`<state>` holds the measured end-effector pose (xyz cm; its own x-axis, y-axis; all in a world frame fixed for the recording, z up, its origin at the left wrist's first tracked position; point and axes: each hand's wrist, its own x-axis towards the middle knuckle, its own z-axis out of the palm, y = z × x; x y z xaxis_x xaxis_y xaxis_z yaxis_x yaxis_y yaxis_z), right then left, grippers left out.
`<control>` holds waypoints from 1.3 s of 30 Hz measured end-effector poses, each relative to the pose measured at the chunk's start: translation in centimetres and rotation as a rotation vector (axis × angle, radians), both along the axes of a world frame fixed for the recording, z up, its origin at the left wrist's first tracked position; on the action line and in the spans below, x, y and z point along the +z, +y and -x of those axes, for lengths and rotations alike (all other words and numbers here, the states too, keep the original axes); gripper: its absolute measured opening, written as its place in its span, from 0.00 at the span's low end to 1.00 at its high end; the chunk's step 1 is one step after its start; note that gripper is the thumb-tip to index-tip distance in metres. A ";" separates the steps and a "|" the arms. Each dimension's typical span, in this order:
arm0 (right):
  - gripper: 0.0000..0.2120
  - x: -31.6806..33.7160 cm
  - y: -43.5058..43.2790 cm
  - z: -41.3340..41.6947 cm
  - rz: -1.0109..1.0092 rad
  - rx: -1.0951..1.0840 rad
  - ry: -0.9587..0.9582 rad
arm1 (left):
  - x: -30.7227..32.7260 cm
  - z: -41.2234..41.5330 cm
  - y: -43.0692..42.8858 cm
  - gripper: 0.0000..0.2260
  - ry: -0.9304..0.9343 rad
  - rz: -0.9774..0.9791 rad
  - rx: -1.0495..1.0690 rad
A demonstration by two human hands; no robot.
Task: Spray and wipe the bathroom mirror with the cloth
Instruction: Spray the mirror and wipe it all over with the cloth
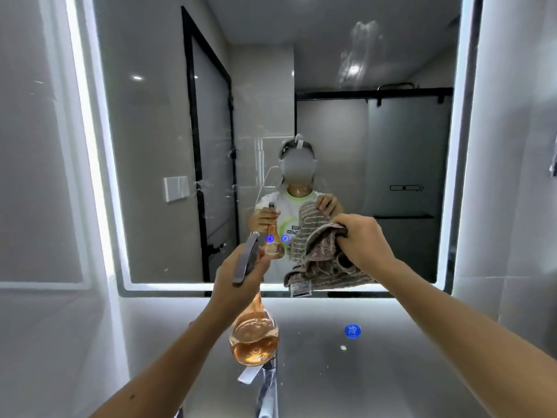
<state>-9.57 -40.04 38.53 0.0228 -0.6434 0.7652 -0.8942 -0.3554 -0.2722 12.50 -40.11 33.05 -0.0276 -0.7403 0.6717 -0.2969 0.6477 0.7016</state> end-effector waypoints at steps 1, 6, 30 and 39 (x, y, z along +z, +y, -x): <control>0.06 0.4 -0.5 0.2 -0.002 -0.004 0.016 | 0.1 0.2 -0.4 0.13 0.018 -0.022 -0.015; 0.11 3.0 -2.7 1.0 0.044 -0.066 0.093 | 1.9 1.0 -2.2 0.10 0.035 -0.011 -0.066; 0.09 3.6 -10.0 2.0 0.369 -0.167 0.166 | 3.2 4.0 -6.8 0.03 0.172 -0.149 -0.313; 0.22 1.6 -8.7 1.5 0.285 -0.339 0.271 | 2.5 2.5 -6.4 0.06 0.222 -0.192 -0.277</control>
<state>-11.08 -48.76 40.08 0.0704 -0.4162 0.9065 -0.9970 -0.0598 0.0499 9.97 -46.51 35.58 -0.1133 -0.8378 0.5341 0.0429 0.5329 0.8451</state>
